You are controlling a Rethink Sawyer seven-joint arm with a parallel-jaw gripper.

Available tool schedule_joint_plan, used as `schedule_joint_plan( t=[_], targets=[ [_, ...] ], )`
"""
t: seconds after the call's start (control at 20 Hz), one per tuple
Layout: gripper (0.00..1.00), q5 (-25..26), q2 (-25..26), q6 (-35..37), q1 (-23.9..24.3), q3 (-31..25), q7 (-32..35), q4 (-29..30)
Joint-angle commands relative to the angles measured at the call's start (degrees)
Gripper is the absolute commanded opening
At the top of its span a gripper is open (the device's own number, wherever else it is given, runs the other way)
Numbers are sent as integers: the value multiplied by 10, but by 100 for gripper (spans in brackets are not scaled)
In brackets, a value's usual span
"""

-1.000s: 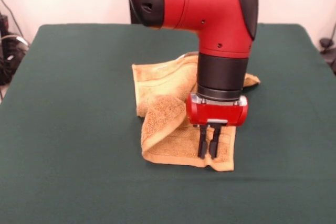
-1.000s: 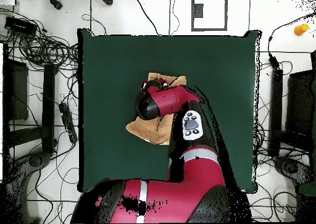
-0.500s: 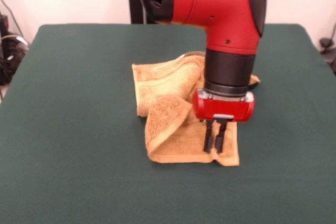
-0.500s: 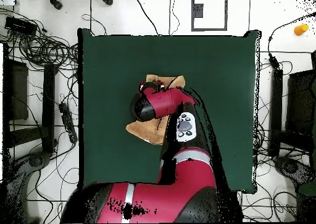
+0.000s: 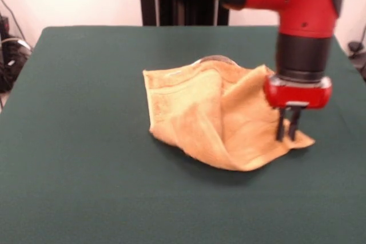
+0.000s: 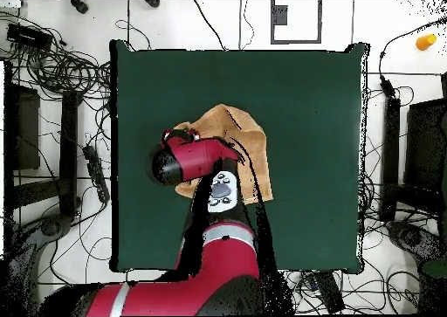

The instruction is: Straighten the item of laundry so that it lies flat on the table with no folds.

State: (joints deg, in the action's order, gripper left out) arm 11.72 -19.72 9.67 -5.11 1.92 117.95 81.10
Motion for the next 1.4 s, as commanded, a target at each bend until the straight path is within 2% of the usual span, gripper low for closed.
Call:
schedule_joint_plan(
  t=[0.05, 0.35, 0.6, 0.8, 1.15, 1.35, 1.4],
  targets=[
    [0, -95, -5, 32, -38, -54, 157, 63],
    [0, -152, 12, 28, -70, -21, 163, 3],
    [0, -196, 18, 70, -83, 2, 152, -58],
    [0, -217, 7, 93, -83, 25, 143, -70],
    [0, -238, -7, 142, -65, 30, 130, -89],
    [0, -221, -14, 135, -48, 12, 93, -82],
    [100, -214, -14, 130, -46, 13, 87, -83]
  ],
)
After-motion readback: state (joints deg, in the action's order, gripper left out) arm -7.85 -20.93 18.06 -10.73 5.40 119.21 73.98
